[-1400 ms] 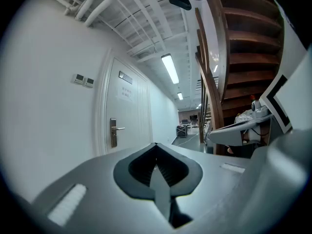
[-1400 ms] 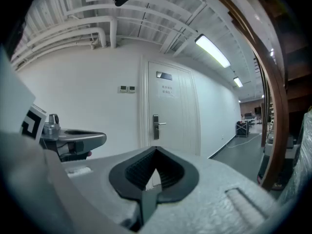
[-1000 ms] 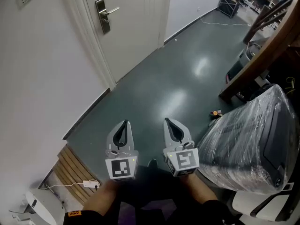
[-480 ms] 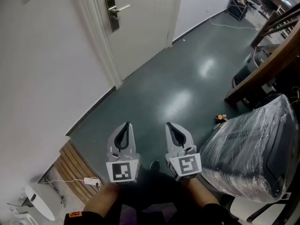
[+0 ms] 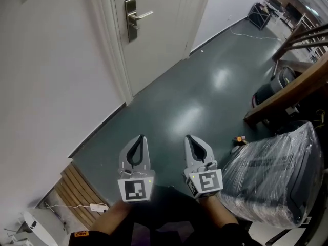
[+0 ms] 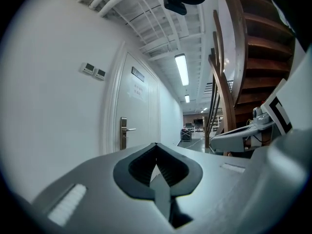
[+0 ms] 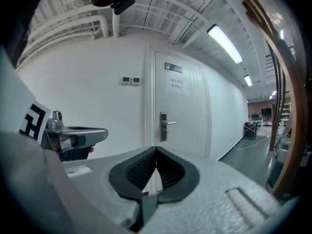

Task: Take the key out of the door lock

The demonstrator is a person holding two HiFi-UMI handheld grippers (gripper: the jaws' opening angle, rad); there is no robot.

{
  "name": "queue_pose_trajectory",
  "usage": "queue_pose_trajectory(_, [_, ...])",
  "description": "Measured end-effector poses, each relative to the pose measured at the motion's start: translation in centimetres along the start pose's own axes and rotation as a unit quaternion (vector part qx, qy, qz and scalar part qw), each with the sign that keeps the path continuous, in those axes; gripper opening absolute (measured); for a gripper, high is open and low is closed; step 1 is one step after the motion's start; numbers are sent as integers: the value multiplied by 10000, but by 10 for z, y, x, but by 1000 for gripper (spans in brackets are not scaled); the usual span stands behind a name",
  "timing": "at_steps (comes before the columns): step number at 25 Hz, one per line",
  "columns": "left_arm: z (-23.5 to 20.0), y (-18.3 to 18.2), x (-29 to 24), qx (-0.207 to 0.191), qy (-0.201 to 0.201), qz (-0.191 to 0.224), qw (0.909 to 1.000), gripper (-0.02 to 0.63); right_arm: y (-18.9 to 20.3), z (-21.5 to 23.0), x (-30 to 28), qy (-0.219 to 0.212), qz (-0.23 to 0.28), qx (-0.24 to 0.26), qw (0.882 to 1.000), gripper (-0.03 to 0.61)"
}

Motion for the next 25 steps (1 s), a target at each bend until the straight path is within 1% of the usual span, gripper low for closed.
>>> queue_pose_trajectory(6, [-52, -1, -37, 106, 142, 133, 9998, 17, -23, -18, -56, 98, 45, 157, 9998, -9])
queue_pose_trajectory(10, [-71, -2, -62, 122, 227, 195, 9995, 17, -32, -20, -88, 129, 70, 232, 9996, -9])
queue_pose_trajectory(14, [-80, -3, -88, 108, 180, 238, 9995, 17, -39, -10, -116, 58, 106, 278, 9995, -9])
queue_pose_trajectory(19, [-86, 0, -133, 37, -65, 246, 9997, 17, -45, 17, -163, -227, 151, 293, 9992, -9])
queue_pose_trajectory(23, [-87, 3, -177, 11, -421, 160, 9990, 17, -54, 46, -206, -449, -1, 278, 9986, -9])
queue_pose_trajectory(25, [-82, -1, -198, 9, -626, 141, 9979, 17, -61, 64, -224, -652, -41, 333, 9973, -9])
Point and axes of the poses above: the fingertips, and each gripper's own axes: x backward along the fingers, z to its right, y out of its underside, the point moved 5 cm from there along x, backward along the fingers, and after that the axes turned 8 degrees about -x, right-handed, at the moved point
